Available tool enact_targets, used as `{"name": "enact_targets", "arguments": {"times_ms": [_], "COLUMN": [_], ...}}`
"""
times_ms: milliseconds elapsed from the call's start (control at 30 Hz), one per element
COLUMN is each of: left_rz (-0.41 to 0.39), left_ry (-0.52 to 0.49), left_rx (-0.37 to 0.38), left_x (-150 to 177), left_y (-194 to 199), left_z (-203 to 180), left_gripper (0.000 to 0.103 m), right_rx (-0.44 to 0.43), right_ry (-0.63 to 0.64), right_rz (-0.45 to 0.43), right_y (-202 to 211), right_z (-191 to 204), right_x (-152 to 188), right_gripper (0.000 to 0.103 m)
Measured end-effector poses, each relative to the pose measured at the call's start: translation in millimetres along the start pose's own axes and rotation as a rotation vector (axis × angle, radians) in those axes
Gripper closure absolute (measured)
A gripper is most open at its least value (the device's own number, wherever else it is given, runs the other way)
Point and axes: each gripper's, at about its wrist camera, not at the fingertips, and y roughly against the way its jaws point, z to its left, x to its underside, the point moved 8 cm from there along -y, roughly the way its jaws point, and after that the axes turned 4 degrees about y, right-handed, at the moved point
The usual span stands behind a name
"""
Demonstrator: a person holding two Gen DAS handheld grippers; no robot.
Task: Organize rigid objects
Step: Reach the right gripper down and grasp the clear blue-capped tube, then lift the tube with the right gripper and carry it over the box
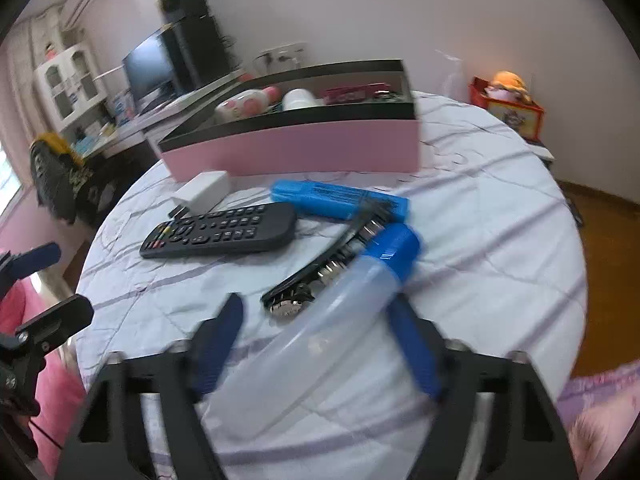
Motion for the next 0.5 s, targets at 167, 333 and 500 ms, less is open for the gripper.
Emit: {"name": "enact_targets", "arguments": {"times_ms": [167, 333, 500], "left_rz": [0.007, 0.003, 0.002], "left_ry": [0.018, 0.02, 0.003], "left_rx": [0.007, 0.023, 0.04], "left_x": [0, -3, -3], "left_y": [-6, -6, -4], "left_z": [4, -1, -11], "left_gripper": [0.0, 0.0, 0.0], "right_rx": [0.005, -0.039, -0.063], "right_ry": [0.067, 0.051, 0.048], "right_rz": [0.03, 0.033, 0.015], "right_y": [-2, 6, 16], "right_z": [2, 0, 1], "right_x": [-2, 2, 2], "right_gripper": [0.055, 0.069, 0.076]}}
